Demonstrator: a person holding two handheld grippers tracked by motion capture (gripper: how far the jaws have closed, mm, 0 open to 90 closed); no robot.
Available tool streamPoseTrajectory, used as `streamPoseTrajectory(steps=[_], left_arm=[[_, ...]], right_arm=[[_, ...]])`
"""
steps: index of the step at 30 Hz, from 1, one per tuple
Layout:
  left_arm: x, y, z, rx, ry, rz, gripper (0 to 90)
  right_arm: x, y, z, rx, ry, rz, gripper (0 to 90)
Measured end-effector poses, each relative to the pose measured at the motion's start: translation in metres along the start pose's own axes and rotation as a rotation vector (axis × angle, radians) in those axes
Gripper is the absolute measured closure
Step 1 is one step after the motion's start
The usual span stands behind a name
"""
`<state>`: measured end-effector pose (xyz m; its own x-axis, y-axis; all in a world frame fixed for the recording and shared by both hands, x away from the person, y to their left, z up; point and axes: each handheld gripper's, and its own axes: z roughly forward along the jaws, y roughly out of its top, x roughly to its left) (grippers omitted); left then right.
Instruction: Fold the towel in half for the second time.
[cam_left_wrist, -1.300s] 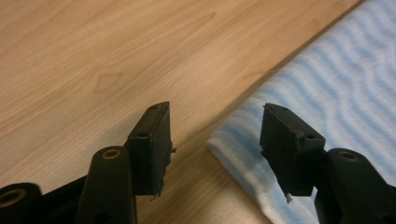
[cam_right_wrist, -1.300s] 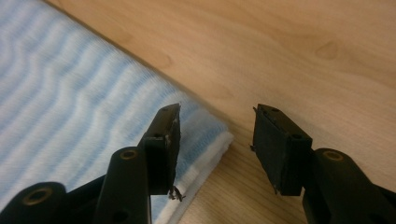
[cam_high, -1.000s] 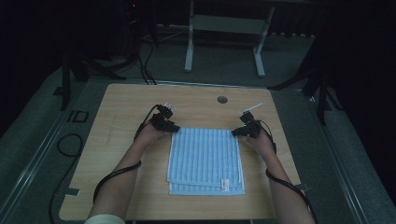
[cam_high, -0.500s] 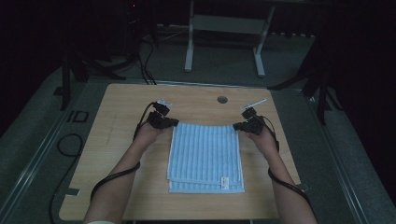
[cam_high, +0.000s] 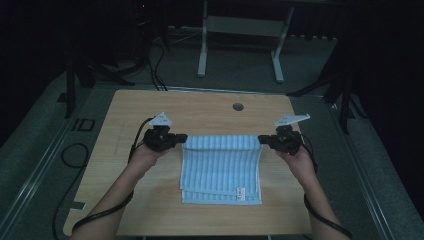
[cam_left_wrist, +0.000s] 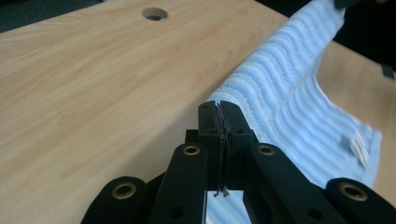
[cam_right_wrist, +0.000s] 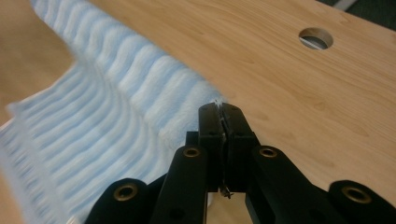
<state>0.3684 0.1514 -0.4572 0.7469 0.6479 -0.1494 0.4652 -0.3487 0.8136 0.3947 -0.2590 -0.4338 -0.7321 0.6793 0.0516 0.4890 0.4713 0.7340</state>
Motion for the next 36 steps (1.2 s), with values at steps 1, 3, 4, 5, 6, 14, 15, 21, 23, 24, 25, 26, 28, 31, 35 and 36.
streamPoseTrajectory(steps=[1,3,4,5,6,14,15,21,23,24,25,26,28,31,35,36], left_arm=[[0.0,0.0,0.0,0.0,0.0,0.0,88.2],[-0.018,-0.017,-0.015,-0.008,-0.065,0.016,88.1],[-0.022,-0.021,-0.018,-0.011,-0.065,0.017,88.1],[-0.025,-0.026,-0.019,-0.011,-0.079,0.014,88.1],[-0.025,-0.026,-0.019,-0.011,-0.079,0.014,88.1],[-0.061,-0.064,-0.026,0.085,-0.133,0.073,87.9],[-0.064,-0.068,-0.025,0.099,-0.13,0.083,87.9],[-0.066,-0.089,-0.024,0.119,-0.175,0.053,87.8],[-0.068,-0.094,-0.021,0.147,-0.186,0.054,87.6],[-0.069,-0.095,-0.021,0.158,-0.188,0.058,85.9],[-0.069,-0.096,-0.021,0.153,-0.178,0.072,80.6],[-0.069,-0.095,-0.022,0.155,-0.175,0.078,73.1],[-0.066,-0.089,-0.024,0.136,-0.195,0.076,63.1],[-0.065,-0.08,-0.018,0.14,-0.16,0.104,57.8],[-0.063,-0.075,0.006,0.166,-0.158,0.11,53.7],[-0.063,-0.075,0.006,0.166,-0.158,0.11,53.7]], right_arm=[[0.005,-0.005,-0.006,-0.006,0.007,-0.008,87.8],[0.021,-0.022,-0.024,-0.032,0.037,-0.028,87.8],[0.027,-0.028,-0.029,-0.039,0.041,-0.029,87.8],[0.033,-0.033,-0.033,-0.04,0.049,-0.035,87.8],[0.033,-0.033,-0.033,-0.04,0.049,-0.035,87.8],[0.076,-0.083,-0.052,-0.001,0.078,-0.065,87.7],[0.078,-0.09,-0.051,0.011,0.094,-0.048,87.8],[0.094,-0.121,-0.046,0.063,0.146,-0.011,87.3],[0.097,-0.128,-0.046,0.066,0.147,-0.006,86.7],[0.097,-0.132,-0.047,0.078,0.154,0.009,82.7],[0.097,-0.134,-0.048,0.085,0.132,0.009,76.0],[0.095,-0.135,-0.05,0.082,0.11,0.013,71.4],[0.087,-0.134,-0.054,0.053,0.08,0.045,66.2],[0.078,-0.126,-0.054,0.032,0.071,0.073,63.3],[0.079,-0.113,-0.034,0.039,0.084,0.032,56.8],[0.079,-0.113,-0.034,0.039,0.084,0.032,56.8]])
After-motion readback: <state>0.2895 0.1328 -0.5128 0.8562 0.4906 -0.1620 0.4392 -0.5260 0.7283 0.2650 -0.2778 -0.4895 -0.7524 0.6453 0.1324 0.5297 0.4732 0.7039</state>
